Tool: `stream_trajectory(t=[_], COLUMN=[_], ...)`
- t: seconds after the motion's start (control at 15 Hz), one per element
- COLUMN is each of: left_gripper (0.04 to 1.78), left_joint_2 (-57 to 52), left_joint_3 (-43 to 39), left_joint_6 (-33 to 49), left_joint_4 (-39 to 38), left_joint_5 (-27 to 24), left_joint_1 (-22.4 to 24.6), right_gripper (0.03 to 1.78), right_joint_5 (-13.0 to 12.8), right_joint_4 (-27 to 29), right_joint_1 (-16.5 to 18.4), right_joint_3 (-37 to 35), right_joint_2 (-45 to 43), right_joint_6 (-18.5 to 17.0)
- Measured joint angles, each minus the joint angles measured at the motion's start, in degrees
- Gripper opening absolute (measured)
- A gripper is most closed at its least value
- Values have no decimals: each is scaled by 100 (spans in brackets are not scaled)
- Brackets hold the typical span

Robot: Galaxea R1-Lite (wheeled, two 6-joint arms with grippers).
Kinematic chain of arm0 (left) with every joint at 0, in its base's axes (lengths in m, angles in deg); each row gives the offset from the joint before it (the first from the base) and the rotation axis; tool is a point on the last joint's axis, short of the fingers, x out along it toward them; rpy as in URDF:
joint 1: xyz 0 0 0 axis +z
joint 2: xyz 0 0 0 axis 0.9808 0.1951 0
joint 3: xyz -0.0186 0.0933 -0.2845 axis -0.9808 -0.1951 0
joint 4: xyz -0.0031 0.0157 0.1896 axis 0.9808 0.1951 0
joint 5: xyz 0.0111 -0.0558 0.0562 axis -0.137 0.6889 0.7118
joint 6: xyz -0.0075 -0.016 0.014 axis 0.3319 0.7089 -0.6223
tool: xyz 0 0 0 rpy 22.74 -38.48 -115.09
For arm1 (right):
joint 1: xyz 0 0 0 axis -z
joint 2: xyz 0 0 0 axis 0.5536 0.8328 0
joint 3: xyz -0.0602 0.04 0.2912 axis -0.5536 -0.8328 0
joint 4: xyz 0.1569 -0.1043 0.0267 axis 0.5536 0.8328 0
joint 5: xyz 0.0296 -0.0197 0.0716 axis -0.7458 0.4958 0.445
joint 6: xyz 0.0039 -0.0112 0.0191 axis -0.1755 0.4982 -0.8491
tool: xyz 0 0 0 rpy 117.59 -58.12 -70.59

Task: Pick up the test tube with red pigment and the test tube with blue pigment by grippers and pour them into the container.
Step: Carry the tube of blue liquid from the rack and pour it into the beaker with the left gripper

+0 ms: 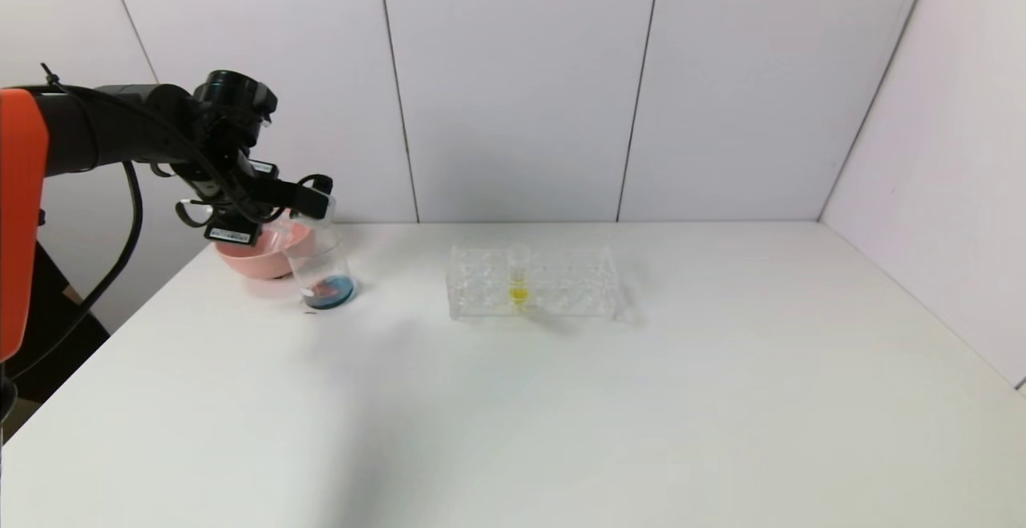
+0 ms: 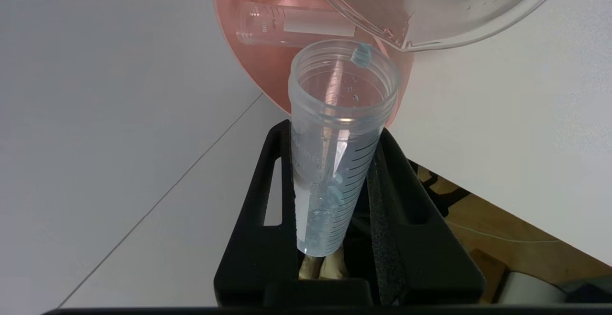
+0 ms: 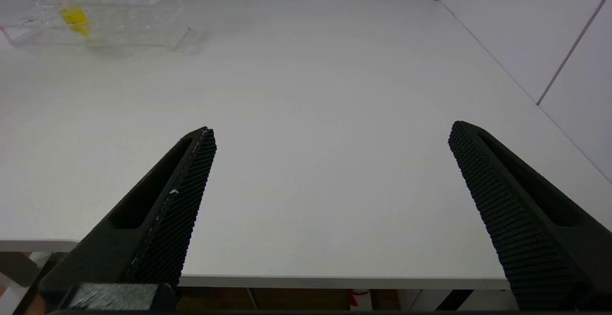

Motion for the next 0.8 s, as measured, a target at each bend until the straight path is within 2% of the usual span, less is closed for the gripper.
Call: stream_trajectory(t=[0.27,0.6,0.8], left_gripper=[45,45,45], left_joint_2=[-61,-280,-388], left_joint_3=[-2,-4,-4], left_joint_6=[1031,3385,5031], left_joint_4=[-101,-864,-1480], left_joint_5=[-178,-634,-680], left_joint_1=[0,116,204], right_gripper=[177,177,177], right_joint_5=[0,0,0], right_joint_4=[0,0,0], right_joint_1=[2,0,0], right_joint_3=[0,0,0], right_joint_2=[0,0,0], right_joint_6=[2,2,2])
